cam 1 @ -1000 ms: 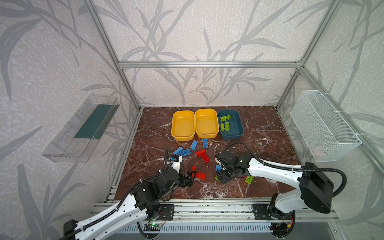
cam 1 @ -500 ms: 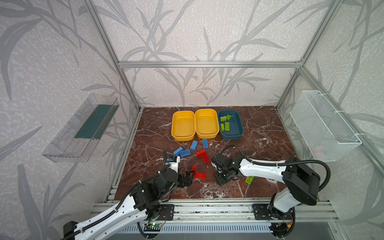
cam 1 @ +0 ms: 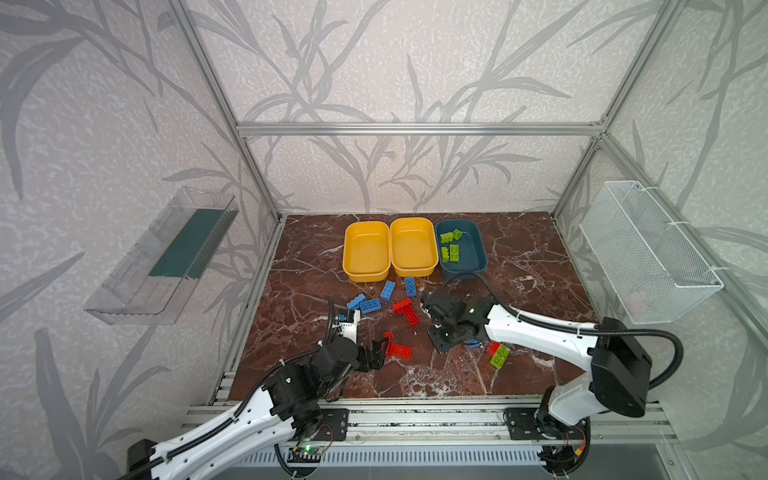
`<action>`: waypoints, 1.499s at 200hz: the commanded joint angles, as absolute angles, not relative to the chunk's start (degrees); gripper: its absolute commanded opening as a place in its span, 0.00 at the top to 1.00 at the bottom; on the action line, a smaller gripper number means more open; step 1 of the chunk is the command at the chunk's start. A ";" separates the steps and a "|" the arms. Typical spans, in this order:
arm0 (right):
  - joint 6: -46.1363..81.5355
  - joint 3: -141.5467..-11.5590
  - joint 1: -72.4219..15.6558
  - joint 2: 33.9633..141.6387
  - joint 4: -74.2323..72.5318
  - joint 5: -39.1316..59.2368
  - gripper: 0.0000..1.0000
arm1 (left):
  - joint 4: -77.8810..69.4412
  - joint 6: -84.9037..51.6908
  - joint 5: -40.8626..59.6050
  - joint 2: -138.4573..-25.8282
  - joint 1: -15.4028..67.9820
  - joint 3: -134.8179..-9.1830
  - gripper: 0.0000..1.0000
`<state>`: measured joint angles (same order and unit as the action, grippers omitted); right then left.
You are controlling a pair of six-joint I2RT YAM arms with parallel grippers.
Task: Sort the legos into containers by color
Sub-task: 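Carry the lime-green brick into the teal tub and release it, then move the right gripper down to a lime-green brick under a red brick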
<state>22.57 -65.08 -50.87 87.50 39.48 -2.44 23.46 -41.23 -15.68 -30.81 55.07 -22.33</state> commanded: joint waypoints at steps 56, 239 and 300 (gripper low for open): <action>15.53 -86.68 -27.90 101.88 35.17 -5.14 0.73 | 11.21 -30.85 -15.78 -56.94 54.52 -39.36 0.01; 16.52 -93.77 -21.45 105.37 47.94 -1.95 0.36 | 11.44 -30.38 -0.75 -58.91 43.87 -41.85 0.01; 33.47 -56.19 -31.76 76.19 49.72 -7.21 0.36 | 11.47 -30.63 2.10 -47.50 44.81 -33.85 0.01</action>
<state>23.59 -65.65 -29.39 82.59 48.14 -5.41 11.70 -30.39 0.56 -51.00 44.38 -36.10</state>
